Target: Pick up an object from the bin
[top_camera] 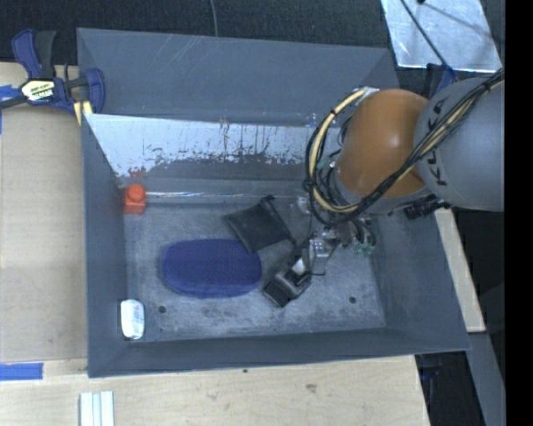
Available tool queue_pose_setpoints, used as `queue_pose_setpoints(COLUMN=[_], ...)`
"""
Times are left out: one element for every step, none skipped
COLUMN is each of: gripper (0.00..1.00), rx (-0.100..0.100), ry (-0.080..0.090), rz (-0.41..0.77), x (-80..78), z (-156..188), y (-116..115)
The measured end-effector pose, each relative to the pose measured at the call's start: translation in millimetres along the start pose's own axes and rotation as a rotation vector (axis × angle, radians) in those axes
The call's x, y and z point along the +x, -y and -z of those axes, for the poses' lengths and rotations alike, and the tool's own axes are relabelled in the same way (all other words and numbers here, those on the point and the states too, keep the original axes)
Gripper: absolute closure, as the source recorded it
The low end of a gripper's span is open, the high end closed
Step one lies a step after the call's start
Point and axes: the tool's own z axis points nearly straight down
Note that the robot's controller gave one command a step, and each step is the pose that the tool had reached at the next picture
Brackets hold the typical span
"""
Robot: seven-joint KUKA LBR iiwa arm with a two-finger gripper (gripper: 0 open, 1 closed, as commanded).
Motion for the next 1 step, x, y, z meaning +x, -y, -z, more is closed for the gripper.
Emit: queue_pose_setpoints(gripper=[0.00], rx=[-0.001], ry=[0.003], rz=[0.270], x=[23.4], z=[41.6], y=[-21.3])
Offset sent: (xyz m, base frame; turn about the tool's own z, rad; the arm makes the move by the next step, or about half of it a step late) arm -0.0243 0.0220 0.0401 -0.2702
